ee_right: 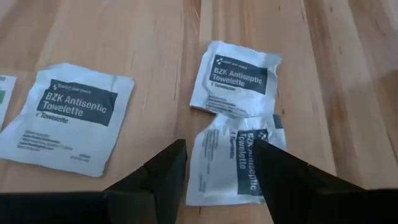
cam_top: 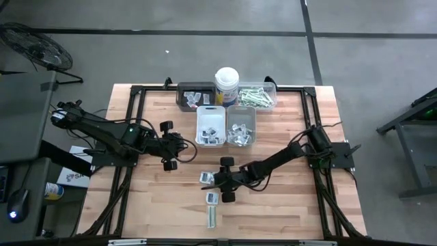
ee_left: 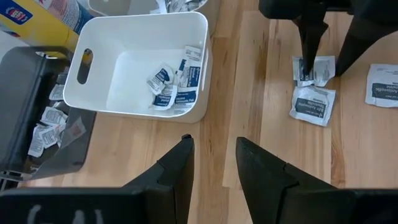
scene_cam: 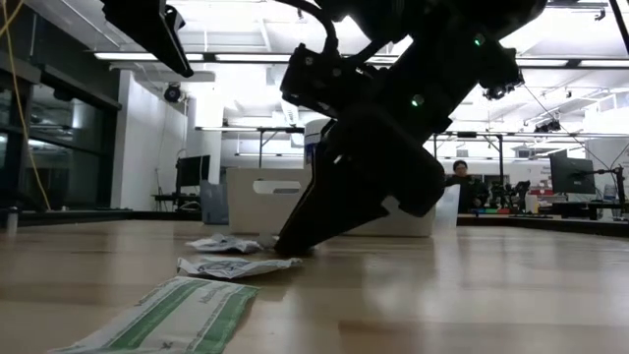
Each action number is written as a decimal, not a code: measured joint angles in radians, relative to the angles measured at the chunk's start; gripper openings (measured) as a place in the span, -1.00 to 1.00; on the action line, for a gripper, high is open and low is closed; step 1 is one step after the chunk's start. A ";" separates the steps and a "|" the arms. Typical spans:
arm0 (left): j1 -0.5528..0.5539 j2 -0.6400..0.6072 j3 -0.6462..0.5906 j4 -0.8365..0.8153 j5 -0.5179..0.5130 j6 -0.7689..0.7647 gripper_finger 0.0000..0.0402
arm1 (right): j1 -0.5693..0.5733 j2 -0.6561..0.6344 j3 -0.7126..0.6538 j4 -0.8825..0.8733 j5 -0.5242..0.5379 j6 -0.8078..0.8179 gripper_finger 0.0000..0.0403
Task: Pick & Place First Aid Supplies
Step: Put the wipe into the gray bin
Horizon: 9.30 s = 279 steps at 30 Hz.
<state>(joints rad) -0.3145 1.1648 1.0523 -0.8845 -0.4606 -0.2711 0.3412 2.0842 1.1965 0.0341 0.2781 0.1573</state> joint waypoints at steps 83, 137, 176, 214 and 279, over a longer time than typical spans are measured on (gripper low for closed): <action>0.000 0.000 0.000 0.031 0.051 0.004 -0.43 | -0.578 -0.419 -0.002 -0.747 -0.113 -0.086 -0.70; 0.000 0.595 0.002 0.493 0.422 0.536 -0.38 | -0.221 -0.906 0.000 -0.981 0.088 0.349 -0.30; -0.002 0.701 0.003 0.462 0.407 0.580 -0.53 | -0.185 -0.904 -0.001 -0.998 0.092 0.409 -0.30; 0.000 0.660 0.147 0.374 0.294 0.836 -0.05 | -0.181 -0.899 -0.002 -0.978 0.086 0.428 -0.30; 0.137 0.734 0.166 0.450 0.293 0.694 0.03 | -0.181 -0.899 -0.001 -0.975 0.097 0.430 -0.30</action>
<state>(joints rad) -0.1772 1.8988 1.2179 -0.4347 -0.1675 0.4227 0.1600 1.1854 1.1954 -0.9414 0.3754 0.5869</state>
